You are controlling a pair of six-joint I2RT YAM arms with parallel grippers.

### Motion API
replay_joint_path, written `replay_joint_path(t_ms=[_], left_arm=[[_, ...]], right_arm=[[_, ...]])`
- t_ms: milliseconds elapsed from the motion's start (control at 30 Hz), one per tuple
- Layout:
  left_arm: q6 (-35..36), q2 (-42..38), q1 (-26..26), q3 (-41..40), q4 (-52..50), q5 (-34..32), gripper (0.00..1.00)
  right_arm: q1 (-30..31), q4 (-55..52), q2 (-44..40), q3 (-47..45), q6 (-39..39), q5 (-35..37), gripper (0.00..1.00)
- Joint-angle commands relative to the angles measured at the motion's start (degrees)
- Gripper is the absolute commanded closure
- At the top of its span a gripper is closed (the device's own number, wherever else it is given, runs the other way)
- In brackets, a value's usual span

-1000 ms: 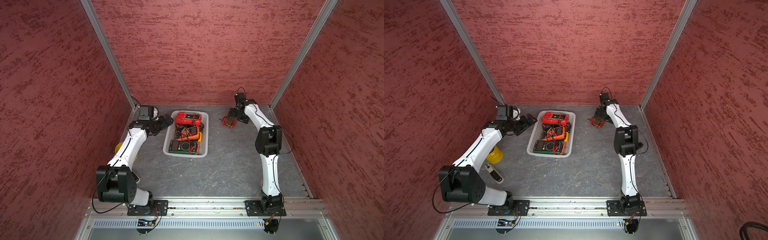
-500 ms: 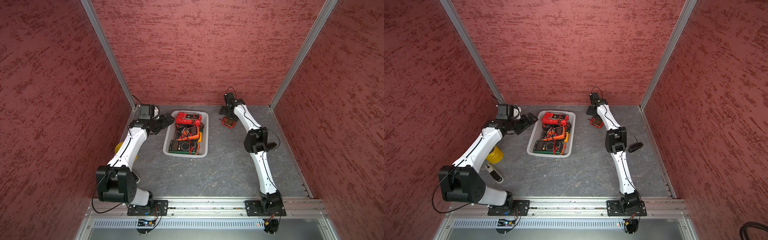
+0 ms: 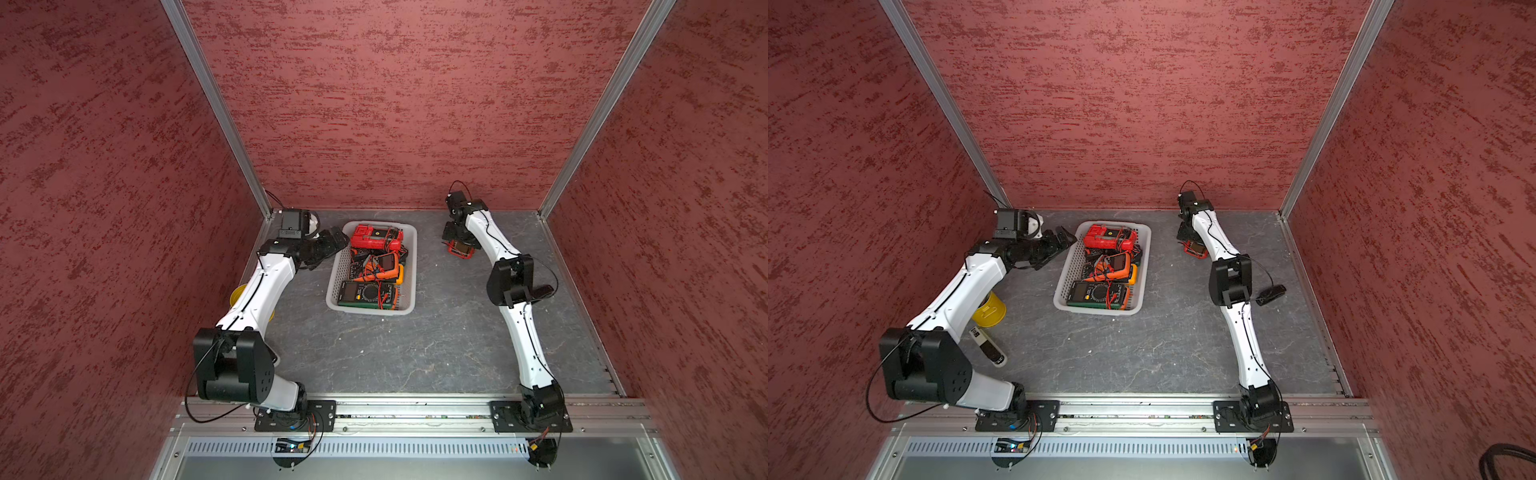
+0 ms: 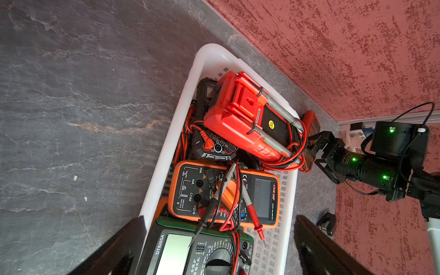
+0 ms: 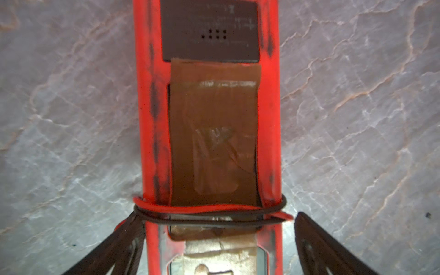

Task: Put the multimeter into the basket
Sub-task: Pick up the multimeter from the center of the board.

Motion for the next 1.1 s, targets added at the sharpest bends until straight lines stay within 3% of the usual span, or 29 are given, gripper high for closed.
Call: replay_joint_path(t_ms=[0, 233, 633, 767, 833, 900, 933, 1000, 1067], left_arm=[[0.7, -0.3, -0.1, 0.9, 0.6, -0.4, 0.00], [0.8, -0.9, 0.1, 0.2, 0.2, -0.7, 0.00], [0.7, -1.1, 0.3, 0.6, 0.0, -0.9, 0.00], [0.6, -1.3, 0.3, 0.5, -0.2, -1.1, 0.00], [0.7, -1.4, 0.4, 0.3, -0.3, -1.2, 0.00], [0.7, -1.5, 0.3, 0.2, -0.3, -1.1, 0.00], [0.7, -1.5, 0.3, 0.1, -0.1, -1.1, 0.00], [0.6, -1.5, 0.3, 0.0, -0.1, -1.1, 0.00], [0.7, -1.5, 0.4, 0.1, 0.0, -1.0, 0.00]], right_arm=[[-0.8, -0.9, -4.2, -5.2, -1.0, -1.3, 0.01], [-3.8, 9.3, -12.1, -19.7, -2.1, -8.9, 0.01], [-6.4, 11.7, -8.7, -21.1, -7.9, -14.9, 0.02], [-6.5, 11.5, -8.2, -21.1, -9.7, -14.9, 0.12], [-6.5, 11.1, -8.2, -21.2, -10.7, -14.1, 0.31], [-6.4, 10.6, -8.3, -21.1, -12.0, -13.4, 0.38], [-6.5, 10.3, -8.2, -21.1, -12.3, -13.2, 0.32], [-6.5, 9.9, -8.0, -21.1, -12.9, -13.3, 0.06], [-6.5, 9.9, -7.5, -20.9, -13.5, -14.0, 0.05]])
